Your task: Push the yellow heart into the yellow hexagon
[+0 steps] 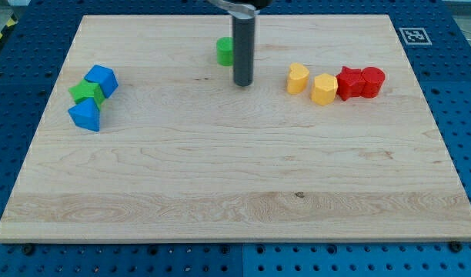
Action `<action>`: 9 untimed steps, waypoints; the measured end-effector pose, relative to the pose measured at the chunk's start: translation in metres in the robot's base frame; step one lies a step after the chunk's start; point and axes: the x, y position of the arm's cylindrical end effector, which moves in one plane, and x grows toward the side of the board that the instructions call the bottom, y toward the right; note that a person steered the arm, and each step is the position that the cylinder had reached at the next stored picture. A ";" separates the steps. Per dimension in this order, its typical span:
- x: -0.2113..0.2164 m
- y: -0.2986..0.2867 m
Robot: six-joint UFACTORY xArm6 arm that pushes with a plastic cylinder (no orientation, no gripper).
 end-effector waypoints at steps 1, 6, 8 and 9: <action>0.000 0.027; -0.001 0.066; -0.001 0.072; -0.002 0.074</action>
